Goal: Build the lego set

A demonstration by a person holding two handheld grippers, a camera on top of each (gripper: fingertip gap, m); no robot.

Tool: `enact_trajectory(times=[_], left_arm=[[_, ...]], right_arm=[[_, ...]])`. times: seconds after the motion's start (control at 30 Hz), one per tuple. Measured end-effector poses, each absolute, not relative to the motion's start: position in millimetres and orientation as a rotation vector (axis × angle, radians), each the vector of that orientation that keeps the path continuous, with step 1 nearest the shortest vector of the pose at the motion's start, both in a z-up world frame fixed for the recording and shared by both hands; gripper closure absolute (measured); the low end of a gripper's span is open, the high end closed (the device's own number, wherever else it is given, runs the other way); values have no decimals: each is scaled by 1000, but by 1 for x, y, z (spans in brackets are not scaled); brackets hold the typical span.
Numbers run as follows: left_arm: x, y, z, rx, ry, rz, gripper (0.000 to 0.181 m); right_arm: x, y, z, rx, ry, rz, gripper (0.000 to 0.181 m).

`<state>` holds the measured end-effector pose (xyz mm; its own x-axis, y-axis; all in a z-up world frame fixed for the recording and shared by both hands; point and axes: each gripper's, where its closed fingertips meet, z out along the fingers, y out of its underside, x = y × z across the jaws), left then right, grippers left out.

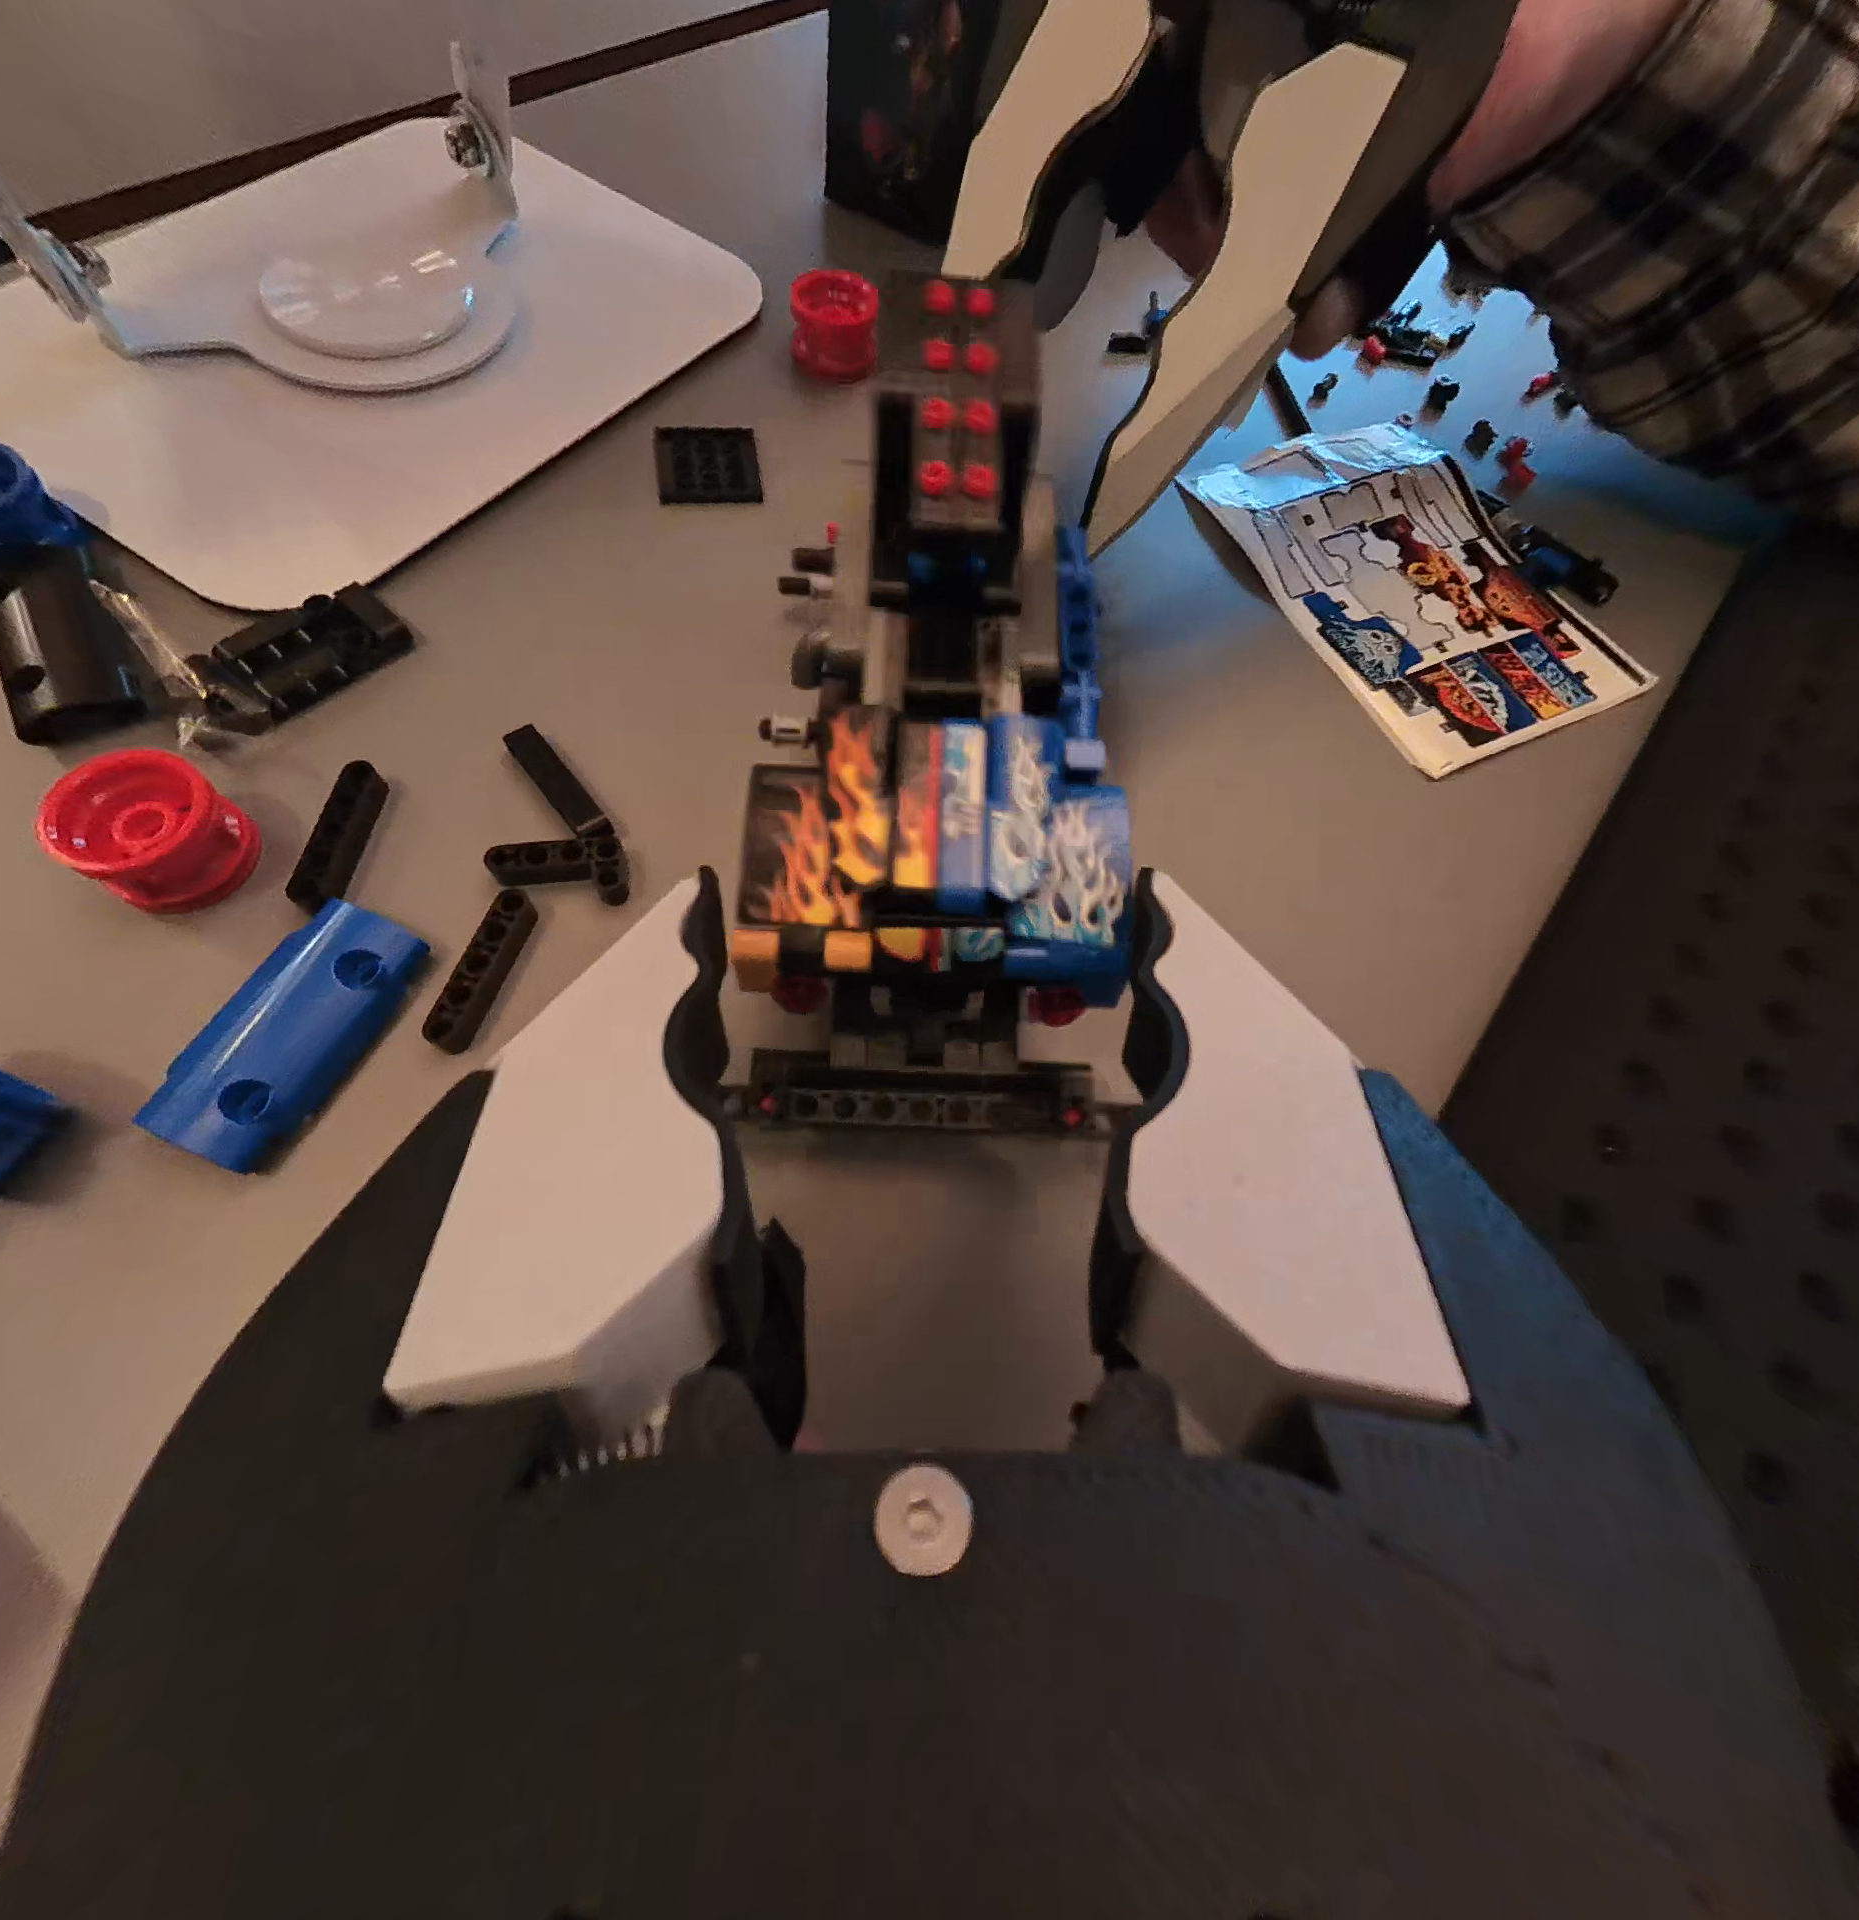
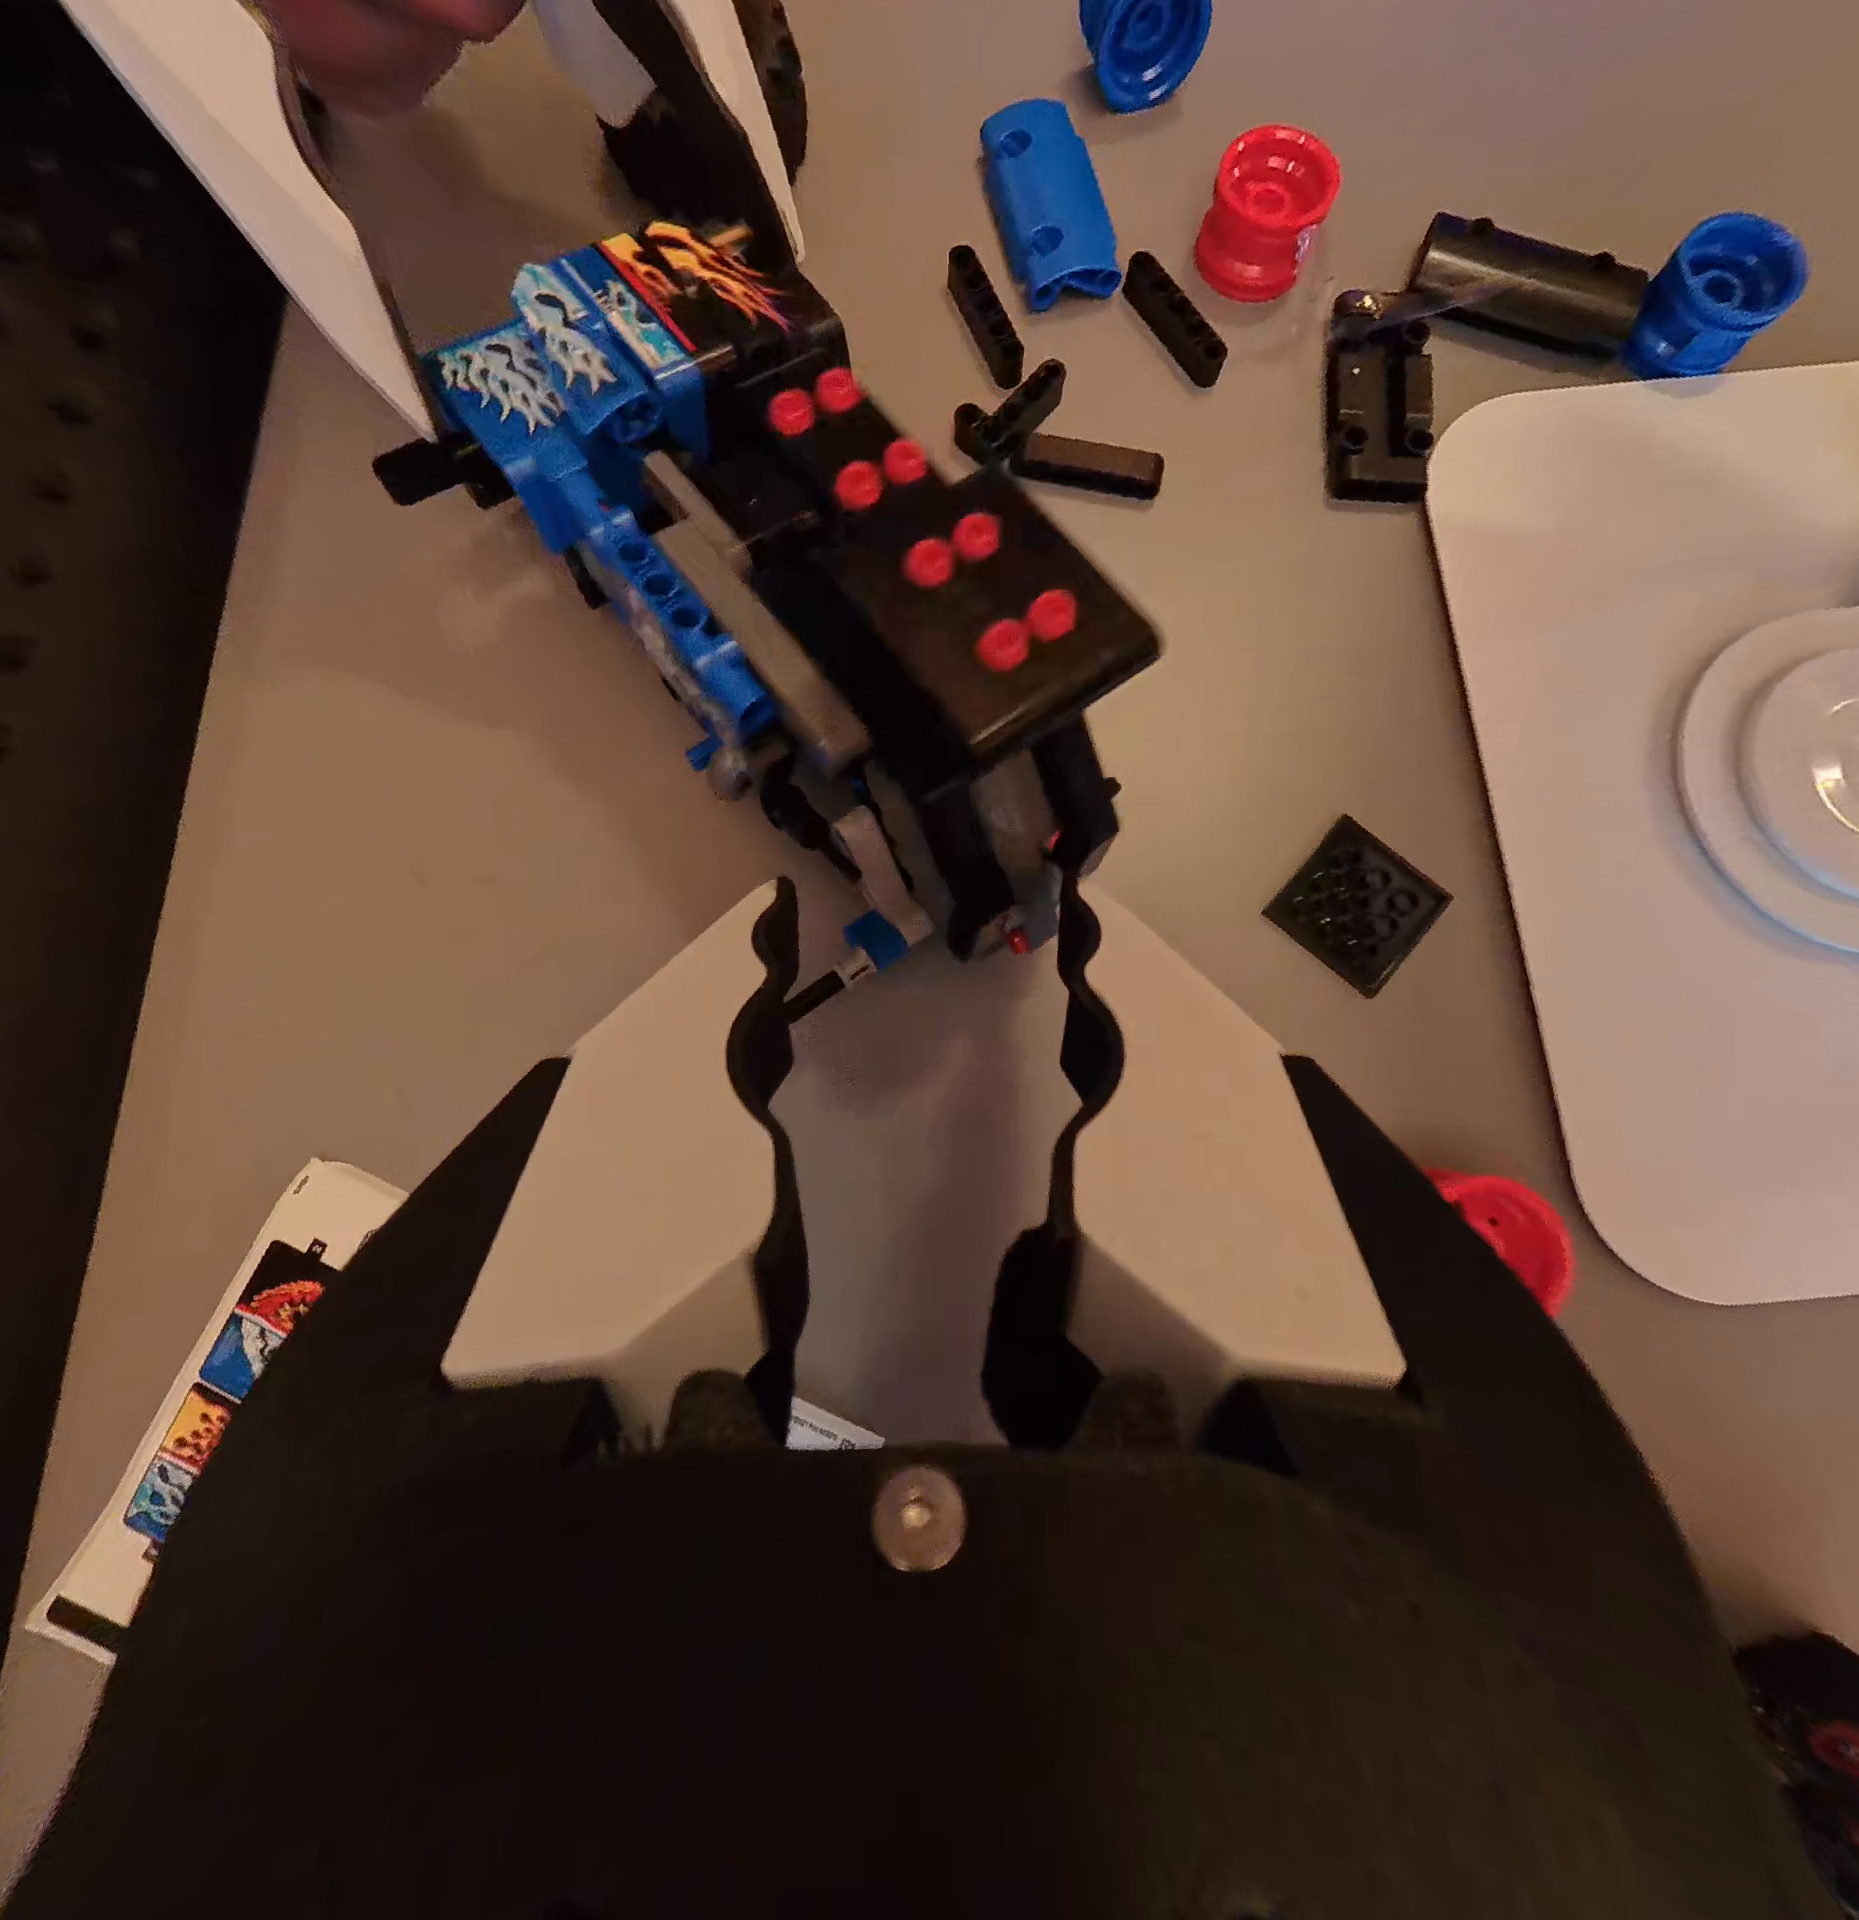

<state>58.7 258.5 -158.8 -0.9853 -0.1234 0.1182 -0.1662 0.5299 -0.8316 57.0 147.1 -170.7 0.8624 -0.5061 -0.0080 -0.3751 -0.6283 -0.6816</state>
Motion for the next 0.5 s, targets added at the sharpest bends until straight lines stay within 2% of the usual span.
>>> enact_trajectory(times=[0.23, 0.37, 0.5], left_arm=[[57, 266, -162, 178, -2800, 1413, 99], [52, 273, -178, 158, -2843, 1275, 102], [44, 273, -185, 58, -2927, 1248, 104]], right_arm=[[52, 143, -179, -2380, 620, -221, 132], [47, 138, -186, -2439, 605, -214, 134], [51, 135, -187, -2470, 602, -284, 143]])
